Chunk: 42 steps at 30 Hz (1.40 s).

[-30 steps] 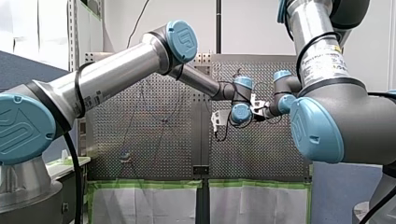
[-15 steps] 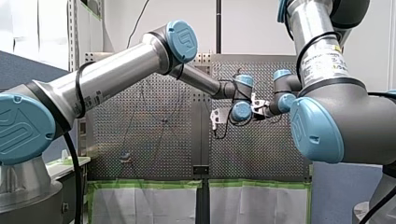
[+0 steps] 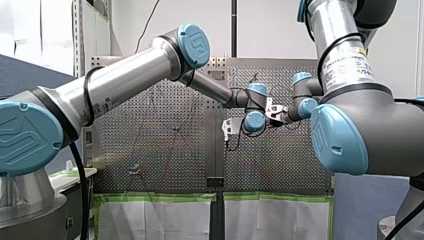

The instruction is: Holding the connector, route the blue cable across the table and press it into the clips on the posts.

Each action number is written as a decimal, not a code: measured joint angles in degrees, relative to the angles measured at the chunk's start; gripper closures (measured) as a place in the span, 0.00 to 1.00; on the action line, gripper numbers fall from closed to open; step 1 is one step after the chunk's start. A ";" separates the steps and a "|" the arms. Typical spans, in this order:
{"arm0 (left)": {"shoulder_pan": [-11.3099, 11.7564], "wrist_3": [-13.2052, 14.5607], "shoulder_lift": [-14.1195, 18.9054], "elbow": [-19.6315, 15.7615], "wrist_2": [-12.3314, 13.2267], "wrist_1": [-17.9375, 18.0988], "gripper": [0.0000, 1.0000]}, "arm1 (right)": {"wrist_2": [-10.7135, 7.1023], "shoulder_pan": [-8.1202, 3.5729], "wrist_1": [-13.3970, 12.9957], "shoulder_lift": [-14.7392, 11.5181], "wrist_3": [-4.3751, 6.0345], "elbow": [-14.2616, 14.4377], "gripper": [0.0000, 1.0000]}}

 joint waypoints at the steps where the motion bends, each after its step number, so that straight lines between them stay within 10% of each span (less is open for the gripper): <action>1: 0.10 -0.03 0.00 0.00 0.14 -0.02 0.02 | -0.12 0.04 0.08 -0.10 -0.08 0.00 1.00; 7: 0.28 -0.10 0.01 0.00 0.56 -0.68 0.02 | -0.99 0.13 0.23 -0.71 -0.22 0.00 1.00; 9: 0.18 -0.13 0.04 0.01 0.59 -0.82 0.17 | -1.09 0.13 0.24 -0.77 -0.23 0.00 1.00; 11: -0.05 -0.21 0.05 0.05 0.66 -0.84 0.58 | -1.12 0.12 0.25 -0.80 -0.24 0.01 1.00; 12: -0.16 -0.24 0.05 0.05 0.68 -0.79 0.58 | -1.12 0.12 0.25 -0.79 -0.24 0.01 1.00; 14: -0.45 -0.30 0.06 0.09 0.71 -0.53 1.00 | -1.14 0.12 0.25 -0.79 -0.25 0.00 1.00; 42: -1.08 -7.15 2.05 2.90 -3.88 -2.61 1.00 | -3.31 -0.16 0.24 -5.68 1.28 -0.67 1.00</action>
